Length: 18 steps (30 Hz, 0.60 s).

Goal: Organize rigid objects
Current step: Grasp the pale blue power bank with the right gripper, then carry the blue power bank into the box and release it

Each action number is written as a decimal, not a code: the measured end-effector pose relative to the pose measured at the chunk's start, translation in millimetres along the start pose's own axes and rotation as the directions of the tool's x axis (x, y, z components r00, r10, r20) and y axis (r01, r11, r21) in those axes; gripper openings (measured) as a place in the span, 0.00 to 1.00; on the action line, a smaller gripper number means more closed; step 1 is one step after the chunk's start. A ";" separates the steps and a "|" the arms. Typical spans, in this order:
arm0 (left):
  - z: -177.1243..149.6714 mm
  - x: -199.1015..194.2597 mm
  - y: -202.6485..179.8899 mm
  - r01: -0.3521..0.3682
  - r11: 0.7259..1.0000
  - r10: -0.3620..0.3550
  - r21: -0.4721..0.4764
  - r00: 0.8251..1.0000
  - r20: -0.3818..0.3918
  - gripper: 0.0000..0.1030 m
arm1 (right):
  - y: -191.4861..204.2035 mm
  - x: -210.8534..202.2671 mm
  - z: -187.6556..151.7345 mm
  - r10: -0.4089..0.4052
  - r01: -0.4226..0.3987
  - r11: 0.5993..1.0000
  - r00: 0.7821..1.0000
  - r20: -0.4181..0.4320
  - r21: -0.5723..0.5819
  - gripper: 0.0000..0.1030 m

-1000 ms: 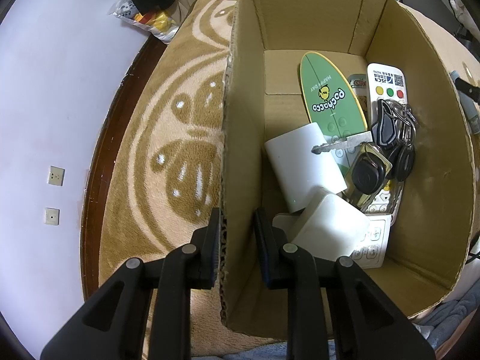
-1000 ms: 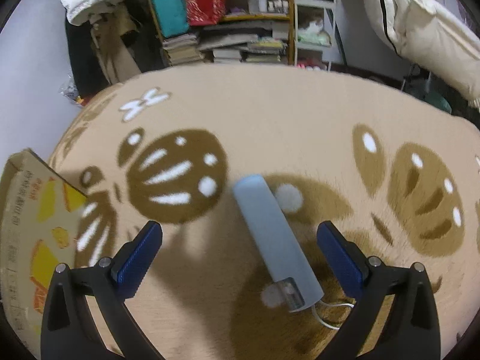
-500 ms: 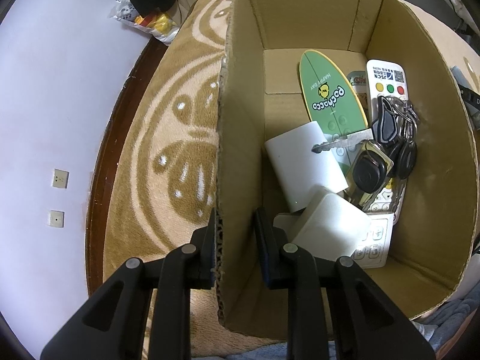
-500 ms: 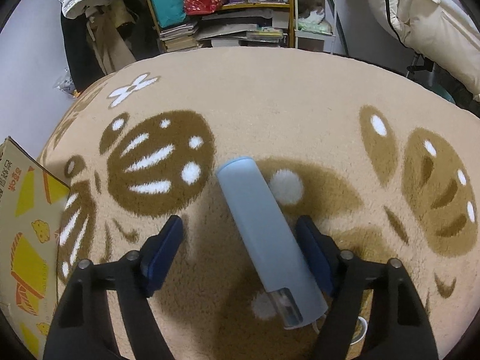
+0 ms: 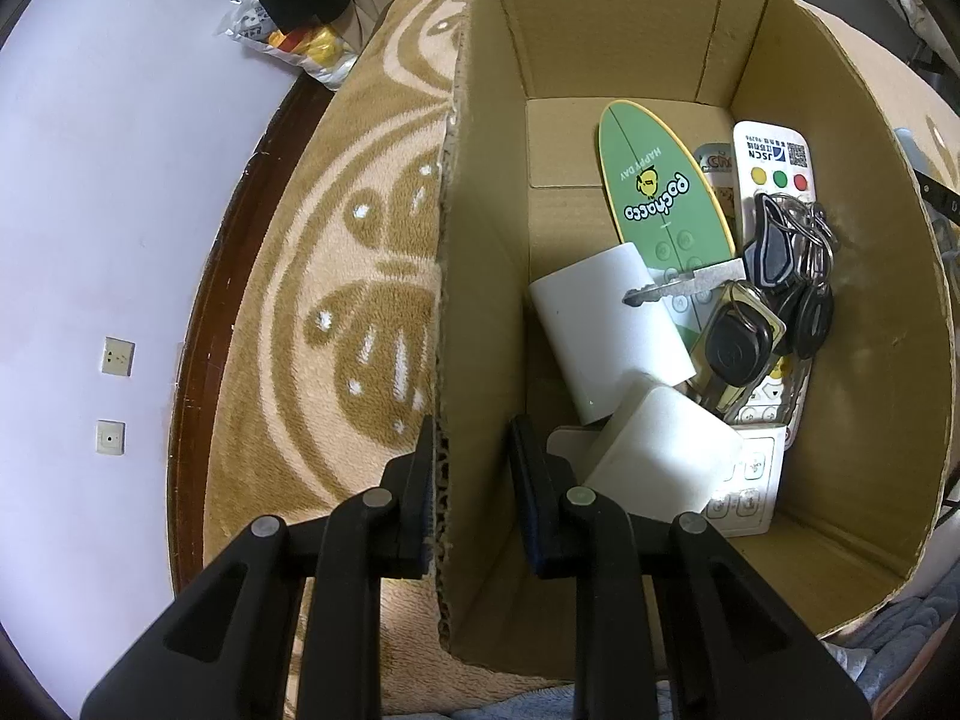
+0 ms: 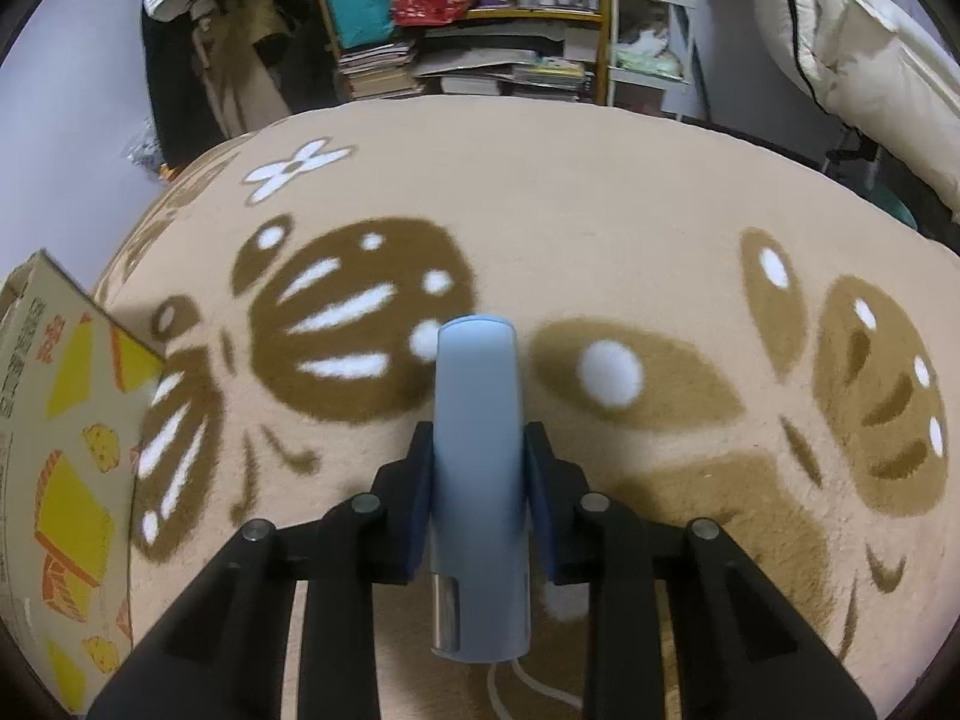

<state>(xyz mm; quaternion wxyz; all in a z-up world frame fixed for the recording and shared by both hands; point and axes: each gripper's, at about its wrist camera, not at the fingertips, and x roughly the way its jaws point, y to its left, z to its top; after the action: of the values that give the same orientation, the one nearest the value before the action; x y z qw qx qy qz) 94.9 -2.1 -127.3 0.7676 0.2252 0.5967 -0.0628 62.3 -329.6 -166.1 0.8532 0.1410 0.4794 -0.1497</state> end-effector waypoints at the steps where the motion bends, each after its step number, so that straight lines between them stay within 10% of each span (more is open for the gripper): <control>1: 0.1 -0.1 -0.1 -0.001 1.000 0.001 0.000 1.000 0.000 0.22 | 3.9 -1.7 -0.5 -0.001 0.001 1.000 1.000 0.006 -0.010 0.29; 18: 0.9 3.0 3.9 0.009 1.000 -0.009 -0.006 1.000 -0.004 0.21 | 70.3 -57.6 -6.3 0.103 -0.094 0.993 0.984 0.142 -0.065 0.29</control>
<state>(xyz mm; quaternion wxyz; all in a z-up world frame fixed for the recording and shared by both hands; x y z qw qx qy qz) 98.0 1.5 -129.0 0.7668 0.2203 0.5994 -0.0644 56.3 -255.9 -112.8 0.8959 0.1285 0.4125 -0.1033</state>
